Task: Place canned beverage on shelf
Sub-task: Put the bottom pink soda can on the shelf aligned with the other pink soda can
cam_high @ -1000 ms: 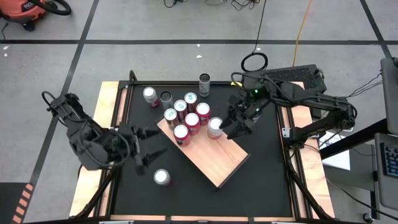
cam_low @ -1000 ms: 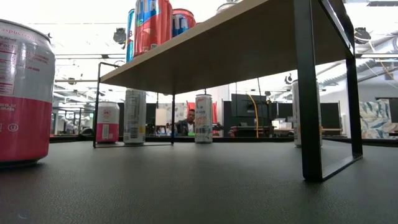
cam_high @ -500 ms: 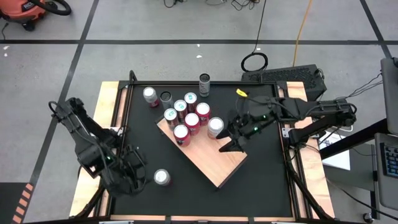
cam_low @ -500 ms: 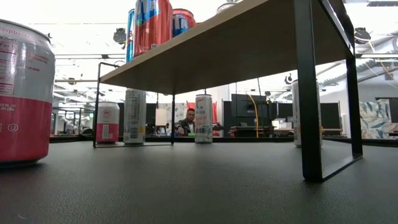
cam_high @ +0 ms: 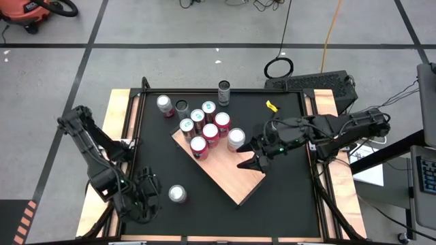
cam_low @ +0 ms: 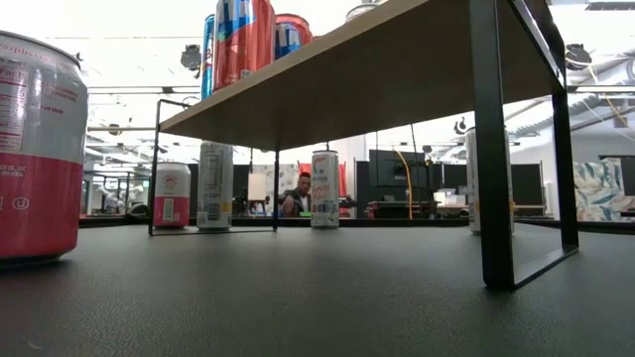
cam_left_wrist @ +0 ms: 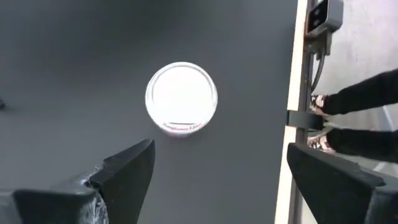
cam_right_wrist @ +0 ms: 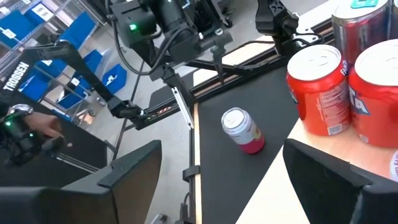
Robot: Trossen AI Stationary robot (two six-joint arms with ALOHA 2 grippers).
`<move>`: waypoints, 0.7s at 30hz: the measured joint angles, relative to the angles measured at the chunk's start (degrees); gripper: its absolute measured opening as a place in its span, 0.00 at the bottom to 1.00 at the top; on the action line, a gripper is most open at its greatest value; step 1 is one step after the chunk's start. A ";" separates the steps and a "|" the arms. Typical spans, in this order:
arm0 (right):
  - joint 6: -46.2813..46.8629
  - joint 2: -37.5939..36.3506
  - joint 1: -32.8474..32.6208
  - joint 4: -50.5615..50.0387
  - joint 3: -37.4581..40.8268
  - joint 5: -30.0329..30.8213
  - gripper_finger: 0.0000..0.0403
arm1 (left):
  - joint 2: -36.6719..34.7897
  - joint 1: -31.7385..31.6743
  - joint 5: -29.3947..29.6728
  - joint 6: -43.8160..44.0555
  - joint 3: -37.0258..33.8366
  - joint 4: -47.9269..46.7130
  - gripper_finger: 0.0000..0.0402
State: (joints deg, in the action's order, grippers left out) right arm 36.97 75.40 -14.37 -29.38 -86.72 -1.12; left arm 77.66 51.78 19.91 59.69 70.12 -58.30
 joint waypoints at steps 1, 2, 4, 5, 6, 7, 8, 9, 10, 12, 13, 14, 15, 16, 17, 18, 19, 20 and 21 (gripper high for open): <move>-0.01 0.00 0.00 0.02 0.00 0.00 0.78 | 0.01 -0.38 -0.02 -0.26 -0.60 1.41 0.91; -0.11 0.00 0.00 0.02 0.00 0.00 0.78 | 0.01 -0.96 -0.01 -0.27 -1.18 3.03 0.91; -0.27 0.00 0.11 0.00 0.00 -0.19 0.78 | -0.01 -2.40 0.22 -0.23 -2.70 6.11 0.91; -0.69 0.00 0.11 -0.02 0.00 -0.22 0.78 | 0.01 -2.92 0.78 -0.21 -3.35 6.76 0.91; -1.17 0.00 0.11 -0.03 0.00 -0.26 0.78 | 0.01 -3.42 1.41 -0.17 -3.96 6.96 0.91; -1.75 0.00 0.11 -0.04 0.00 -0.27 0.78 | 0.06 -4.04 1.63 -0.21 -4.33 6.85 0.91; -2.04 0.00 0.11 -0.10 0.00 -0.31 0.78 | 0.17 -4.84 1.60 -0.51 -4.56 6.81 0.91; -2.16 0.00 0.11 -0.23 0.00 -0.38 0.78 | 0.25 -5.74 1.43 -1.14 -4.85 6.98 0.91; -2.20 0.00 0.11 -0.44 0.00 -0.43 0.78 | 0.26 -6.53 1.11 -1.96 -5.13 7.01 0.91; -2.28 0.00 0.11 -1.09 0.00 -0.53 0.78 | 0.27 -7.99 0.56 -3.46 -5.66 7.39 0.91; -2.28 0.00 0.11 -1.41 0.00 -0.54 0.78 | 0.25 -8.64 -0.22 -4.65 -6.21 8.37 0.91; -2.28 0.00 0.11 -1.83 0.00 -0.58 0.78 | 0.25 -9.14 -1.34 -5.42 -6.98 9.64 0.91; -2.28 0.00 0.11 -2.34 0.00 -0.59 0.78 | 0.27 -9.63 -2.39 -6.18 -7.82 10.78 0.91; -2.28 0.00 0.11 -2.86 0.00 -0.59 0.78 | 0.27 -10.11 -3.56 -6.71 -8.77 11.93 0.91; -2.28 0.00 0.11 -3.12 0.00 -0.59 0.78 | 0.27 -10.59 -4.64 -7.38 -9.57 13.14 0.91; -2.28 0.00 0.11 -3.15 0.00 -0.60 0.78 | 0.27 -10.97 -5.47 -7.55 -10.38 14.65 0.91; -2.28 0.00 0.11 -3.15 0.00 -0.62 0.78 | 0.27 -11.30 -5.89 -7.55 -11.17 15.90 0.91; -2.28 0.01 0.11 -3.12 0.00 -0.62 0.78 | 0.27 -11.50 -6.07 -7.51 -11.75 16.53 0.91; -2.28 0.00 0.11 -3.07 0.00 -0.62 0.78 | 0.27 -11.68 -6.08 -7.51 -12.19 16.89 0.91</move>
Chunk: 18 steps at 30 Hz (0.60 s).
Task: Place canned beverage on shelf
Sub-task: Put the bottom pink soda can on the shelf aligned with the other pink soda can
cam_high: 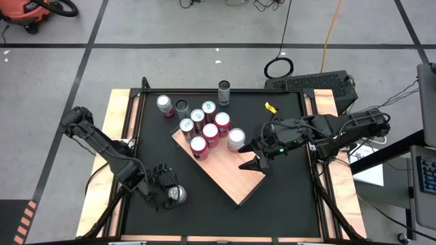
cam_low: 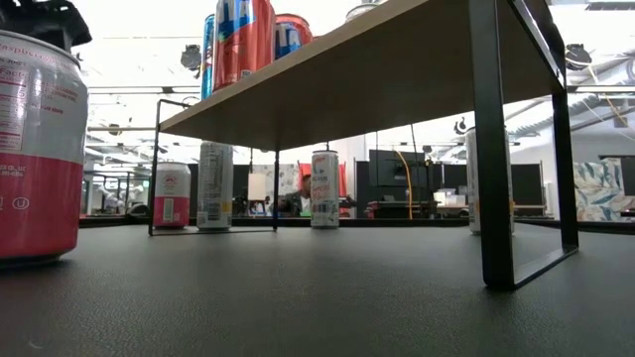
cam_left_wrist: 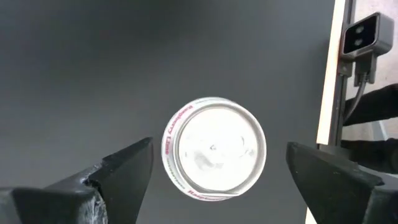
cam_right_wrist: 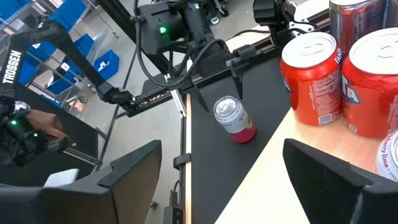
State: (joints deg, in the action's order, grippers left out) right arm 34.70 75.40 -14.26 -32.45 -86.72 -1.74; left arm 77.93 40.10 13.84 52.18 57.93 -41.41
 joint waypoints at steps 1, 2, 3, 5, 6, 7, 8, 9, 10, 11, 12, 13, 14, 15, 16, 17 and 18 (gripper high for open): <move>0.00 0.00 0.00 -0.01 0.00 0.00 0.78 | 0.00 -0.01 0.03 -0.02 -0.22 0.28 0.91; 0.00 0.00 0.00 -0.04 0.00 0.00 0.78 | 0.00 -0.12 0.03 -0.07 -0.24 0.44 0.91; 0.00 0.02 0.00 -0.04 0.00 0.00 0.78 | 0.00 -0.32 -0.01 -0.23 -0.24 0.58 0.91; -0.42 0.02 0.00 -0.03 0.00 -0.01 0.78 | 0.19 -0.63 -0.08 -0.42 -0.24 0.61 0.91; -0.80 0.02 0.00 -0.04 0.00 -0.02 0.78 | 0.38 -0.77 -0.08 -0.41 -0.24 0.59 0.91; -1.11 0.02 0.00 -0.04 0.00 -0.01 0.78 | 0.63 -0.77 -0.08 -0.47 -0.24 0.58 0.91; -1.45 0.02 0.00 -0.04 0.00 -0.02 0.78 | 0.91 -0.75 -0.14 -0.61 -0.24 0.60 0.91; -1.70 0.02 0.00 -0.04 0.00 0.00 0.78 | 1.34 -0.72 -0.55 -0.74 -0.24 0.78 0.91; -2.05 0.02 0.00 -0.04 0.00 -0.01 0.78 | 1.98 -0.71 -1.35 -1.33 -0.24 1.27 0.91; -2.38 0.02 0.00 -0.04 0.00 0.00 0.78 | 2.72 -0.70 -1.78 -1.94 -0.24 1.77 0.91; -2.51 0.02 0.00 -0.05 0.00 -0.01 0.78 | 3.39 -0.70 -2.20 -2.05 -0.24 2.20 0.91; -2.66 0.02 0.00 -0.05 0.00 -0.01 0.78 | 4.07 -0.72 -2.50 -1.88 -0.24 2.66 0.91; -2.79 0.02 0.00 -0.05 0.00 -0.01 0.78 | 4.71 -0.75 -2.46 -1.63 -0.24 2.99 0.91; -2.84 0.02 0.00 -0.06 0.00 -0.02 0.78 | 5.36 -0.74 -2.24 -1.52 -0.24 3.14 0.91; -2.84 0.02 0.00 -0.08 0.00 0.00 0.78 | 5.92 -0.71 -1.93 -1.52 -0.24 3.33 0.91; -2.84 0.02 0.00 -0.08 0.00 0.00 0.78 | 6.39 -0.71 -1.77 -1.52 -0.24 3.47 0.91; -2.84 0.02 0.00 -0.08 0.00 -0.02 0.78 | 6.74 -0.72 -1.74 -1.52 -0.24 3.51 0.91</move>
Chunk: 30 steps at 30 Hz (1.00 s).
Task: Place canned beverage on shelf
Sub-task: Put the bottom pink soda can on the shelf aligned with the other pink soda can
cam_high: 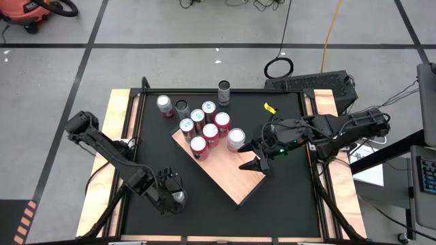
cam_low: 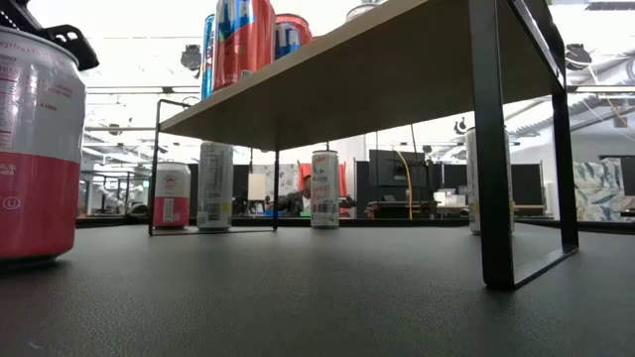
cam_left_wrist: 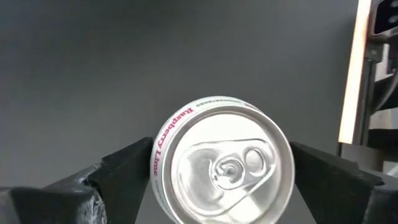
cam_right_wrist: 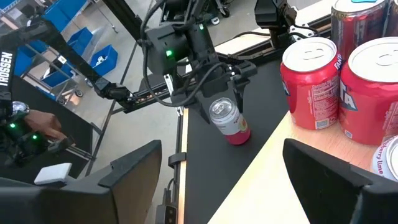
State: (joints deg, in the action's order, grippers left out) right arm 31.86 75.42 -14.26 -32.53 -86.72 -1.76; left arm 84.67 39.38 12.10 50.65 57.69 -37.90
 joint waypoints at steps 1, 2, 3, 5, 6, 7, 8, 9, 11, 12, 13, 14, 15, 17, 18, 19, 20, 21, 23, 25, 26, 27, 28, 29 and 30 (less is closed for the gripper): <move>0.00 0.00 0.00 -0.02 0.00 0.00 0.78 | 0.31 -0.15 0.00 -0.02 0.00 0.09 0.91; 0.00 0.00 0.00 0.00 0.00 0.01 0.78 | 0.62 -0.31 0.00 -0.02 0.00 0.10 0.91; 0.00 0.00 0.00 -0.02 0.00 0.02 0.78 | 0.86 -0.42 0.00 -0.02 0.00 0.07 0.91; 0.00 0.00 0.00 -0.02 0.00 0.02 0.78 | 0.98 -0.52 0.11 0.00 0.00 -0.03 0.90; 0.00 0.00 0.00 -0.02 0.00 0.02 0.78 | 0.94 -0.52 0.17 0.00 0.02 0.01 0.90; 0.00 0.00 0.00 -0.02 0.00 0.04 0.78 | 0.91 -0.60 0.20 0.02 0.04 0.01 0.88; 0.01 0.00 0.00 -0.02 0.00 0.09 0.78 | 0.91 -0.66 0.17 0.00 0.04 -0.04 0.86; 0.00 0.00 0.00 -0.03 0.00 0.11 0.78 | 0.91 -0.66 0.16 0.01 0.04 -0.21 0.84; 0.00 0.00 0.00 -0.04 0.00 0.11 0.78 | 0.91 -0.66 -0.04 0.03 0.04 -0.39 0.80; 0.00 0.00 0.00 -0.04 0.00 0.15 0.78 | 0.89 -0.67 -0.29 0.01 0.07 -0.47 0.77; 0.01 0.00 0.00 -0.04 0.00 0.15 0.78 | 0.87 -0.70 -0.55 0.04 0.09 -0.54 0.75; 0.00 0.00 0.00 -0.04 0.00 0.17 0.78 | 0.87 -0.71 -0.75 0.35 0.12 -0.56 0.74; 0.00 0.00 0.00 -0.04 0.00 0.17 0.78 | 0.83 -0.75 -0.79 1.24 0.15 -0.63 0.73; 0.00 0.00 0.00 -0.09 0.00 0.17 0.78 | 0.71 -0.86 -1.02 3.36 0.45 -1.11 0.72; 0.00 0.00 0.00 -0.25 0.00 0.18 0.78 | 0.75 -0.87 -1.57 4.63 1.03 -1.75 0.72; 0.00 0.00 0.00 -0.58 0.00 0.19 0.78 | 0.81 -0.86 -2.08 5.79 1.84 -2.61 0.72; -0.02 0.00 0.00 -1.05 0.00 0.19 0.78 | 0.82 -0.85 -2.25 6.94 2.70 -3.47 0.71; -0.17 0.00 0.00 -1.47 0.00 0.19 0.78 | 0.81 -0.96 -2.39 8.20 3.72 -4.20 0.71; -1.00 0.02 0.00 -2.51 0.00 0.22 0.78 | 0.78 -1.43 -3.02 11.04 5.96 -5.35 0.71; -1.27 0.02 0.00 -3.30 0.00 0.61 0.78 | 0.78 -1.90 -3.02 13.14 8.26 -6.74 0.71; -1.29 0.02 0.00 -3.51 0.00 1.10 0.78 | 0.78 -2.04 -3.06 13.81 9.39 -7.19 0.71; -1.50 0.02 -0.02 -3.80 0.00 1.78 0.78 | 0.78 -2.14 -3.04 14.91 10.56 -7.25 0.71; -2.16 0.02 -0.07 -3.93 0.00 1.99 0.78 | 0.78 -2.38 -3.06 16.06 11.77 -7.26 0.71; -2.87 0.02 -0.07 -3.81 0.00 2.02 0.78 | 0.76 -2.51 -3.07 16.90 12.94 -7.44 0.71; -3.51 0.02 -0.07 -3.78 0.00 2.06 0.78 | 0.76 -2.62 -3.06 17.67 14.24 -8.07 0.71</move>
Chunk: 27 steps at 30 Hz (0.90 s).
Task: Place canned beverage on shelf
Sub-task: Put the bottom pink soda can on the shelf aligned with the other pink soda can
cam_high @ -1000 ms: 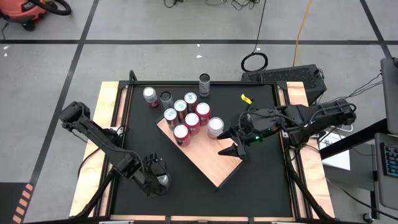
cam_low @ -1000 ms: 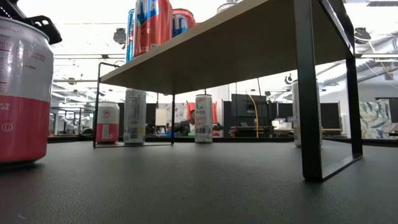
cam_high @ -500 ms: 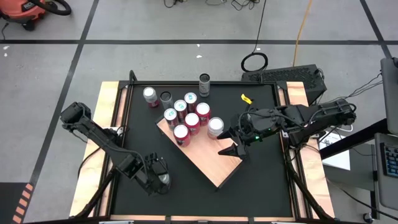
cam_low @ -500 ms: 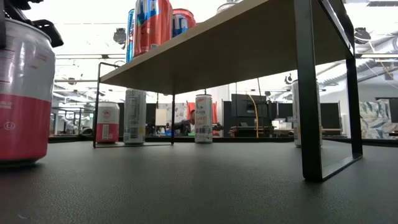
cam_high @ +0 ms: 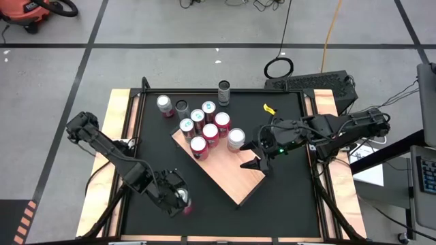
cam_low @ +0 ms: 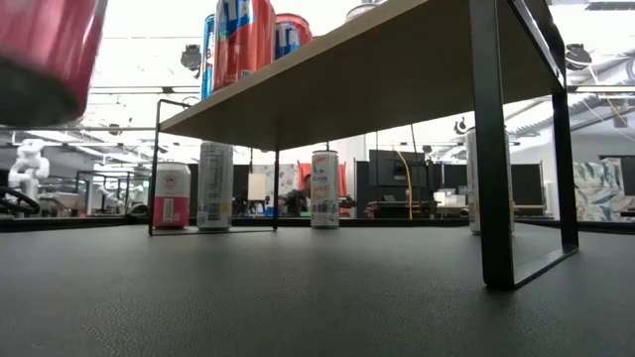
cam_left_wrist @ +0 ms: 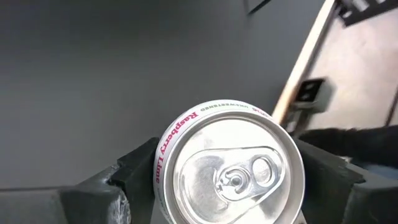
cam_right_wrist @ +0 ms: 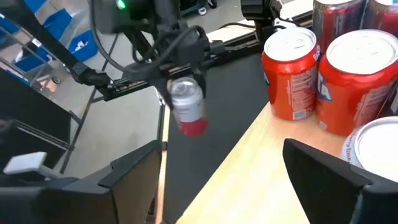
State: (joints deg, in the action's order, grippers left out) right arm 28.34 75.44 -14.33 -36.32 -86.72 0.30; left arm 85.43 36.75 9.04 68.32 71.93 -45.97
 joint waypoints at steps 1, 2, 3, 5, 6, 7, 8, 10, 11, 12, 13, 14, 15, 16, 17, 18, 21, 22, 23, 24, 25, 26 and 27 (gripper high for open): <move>-0.54 0.00 0.00 -0.02 0.00 0.06 0.78 | 0.00 -0.16 0.04 0.38 1.19 -0.65 0.71; -0.88 0.00 0.00 -0.02 0.00 0.06 0.78 | -0.02 -0.36 0.22 0.48 2.26 -1.08 0.71; -1.41 0.00 0.00 -0.02 0.00 0.06 0.78 | -0.02 -0.54 0.37 1.01 3.40 -1.42 0.71; -2.05 0.00 -0.01 0.00 0.00 -0.02 0.78 | -0.02 -0.94 0.63 2.27 5.81 -2.34 0.71; -2.19 0.00 -0.04 -0.03 0.00 -0.05 0.78 | -0.04 -1.12 0.94 3.07 6.93 -3.00 0.71; -2.26 0.00 -0.08 -0.09 0.00 -0.05 0.78 | -0.04 -1.22 1.38 3.48 8.05 -3.51 0.71; -2.26 0.00 -0.24 -0.13 0.00 -0.04 0.78 | -0.04 -1.20 1.98 3.84 9.22 -3.87 0.71; -2.80 0.00 -0.75 -0.13 0.00 0.00 0.78 | -0.04 -1.20 3.95 4.53 11.50 -4.05 0.71; -3.25 0.00 -1.00 -0.13 0.00 0.08 0.78 | -0.06 -1.16 5.10 4.78 12.67 -4.07 0.71; -3.68 0.00 -1.34 -0.08 0.00 0.37 0.78 | -0.09 -1.16 6.22 4.91 13.75 -4.03 0.71; -4.05 0.00 -1.74 -0.03 0.00 1.01 0.78 | -0.09 -1.16 7.27 4.93 14.72 -3.98 0.71; -4.53 0.00 -2.09 -0.01 0.00 1.52 0.78 | -0.09 -1.21 8.30 4.97 15.69 -4.02 0.71; -5.14 0.00 -2.43 0.08 0.00 2.05 0.78 | -0.09 -1.20 9.28 5.14 16.67 -4.12 0.71; -5.73 0.00 -2.79 0.21 0.00 2.68 0.78 | -0.09 -1.21 10.23 5.37 17.60 -4.14 0.71; -6.45 0.00 -3.02 0.42 0.00 2.90 0.78 | -0.09 -1.33 11.22 5.80 18.43 -4.02 0.71; -7.04 0.00 -3.13 0.78 0.00 2.95 0.78 | -0.12 -1.51 12.11 6.29 19.10 -3.78 0.71; -8.34 0.00 -3.43 1.85 0.00 2.97 0.78 | -0.11 -1.59 13.55 7.50 20.77 -4.04 0.71; -8.69 0.00 -3.41 2.19 0.00 2.97 0.78 | -0.11 -1.59 13.95 7.84 21.32 -4.10 0.71; -9.08 0.00 -3.41 2.40 0.00 2.97 0.78 | -0.11 -1.58 14.25 7.93 21.79 -3.87 0.71; -9.49 0.00 -3.41 2.45 0.00 2.95 0.78 | -0.11 -1.57 14.48 7.93 22.12 -3.19 0.71; -9.55 0.00 -3.41 2.43 0.00 2.95 0.78 | -0.11 -1.57 14.53 7.98 22.26 -2.09 0.71; -9.42 0.00 -3.41 2.43 0.00 2.95 0.78 | -0.11 -1.57 14.64 8.29 22.37 -1.22 0.71; -8.68 0.00 -3.41 2.47 0.00 2.95 0.78 | -0.11 -1.56 14.92 8.80 22.37 -0.54 0.71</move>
State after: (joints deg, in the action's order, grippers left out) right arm 19.66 75.44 -17.74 -33.84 -86.72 3.25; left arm 85.32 35.19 23.96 77.12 94.30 -46.51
